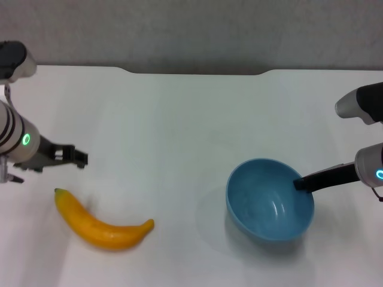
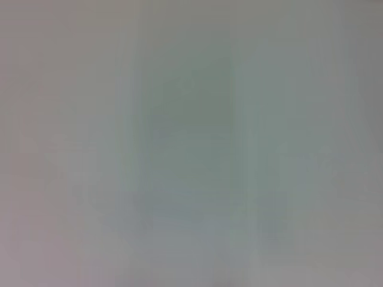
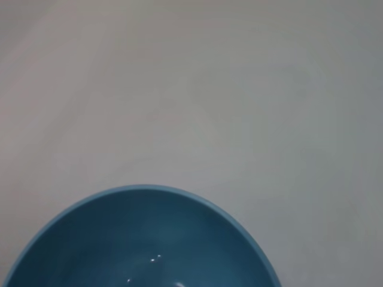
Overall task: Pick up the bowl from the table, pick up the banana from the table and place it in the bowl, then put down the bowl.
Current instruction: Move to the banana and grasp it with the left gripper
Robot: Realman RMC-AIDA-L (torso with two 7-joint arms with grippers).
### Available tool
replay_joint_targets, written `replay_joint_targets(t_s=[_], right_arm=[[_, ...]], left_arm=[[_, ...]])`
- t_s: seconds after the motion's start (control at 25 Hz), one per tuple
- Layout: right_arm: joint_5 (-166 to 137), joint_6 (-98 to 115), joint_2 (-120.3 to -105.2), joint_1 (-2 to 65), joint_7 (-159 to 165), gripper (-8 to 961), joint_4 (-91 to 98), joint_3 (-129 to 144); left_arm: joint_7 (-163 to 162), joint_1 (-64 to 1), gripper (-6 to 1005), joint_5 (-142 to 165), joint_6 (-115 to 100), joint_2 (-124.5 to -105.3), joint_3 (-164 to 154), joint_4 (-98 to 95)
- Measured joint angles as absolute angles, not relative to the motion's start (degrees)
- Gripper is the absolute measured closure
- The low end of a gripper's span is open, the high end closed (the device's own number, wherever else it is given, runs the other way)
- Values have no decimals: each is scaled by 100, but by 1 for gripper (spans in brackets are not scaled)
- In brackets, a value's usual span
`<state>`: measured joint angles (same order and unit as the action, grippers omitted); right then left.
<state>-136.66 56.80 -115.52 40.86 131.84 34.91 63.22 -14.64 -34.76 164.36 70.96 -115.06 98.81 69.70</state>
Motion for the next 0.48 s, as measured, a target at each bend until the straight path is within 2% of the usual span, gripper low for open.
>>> replay_joint_targets(t_s=[0.24, 0.48], right_arm=[[-13711, 5547, -11541, 4034, 13294, 926, 3487, 6357], [-13727, 5533, -11531, 4020, 13343, 925, 3484, 6351]], left_arm=[[-2028, -3632, 107, 16446, 8189, -11261, 9743, 6947], [-2150, -3797, 107, 16448, 8887, -11272, 9711, 6905]])
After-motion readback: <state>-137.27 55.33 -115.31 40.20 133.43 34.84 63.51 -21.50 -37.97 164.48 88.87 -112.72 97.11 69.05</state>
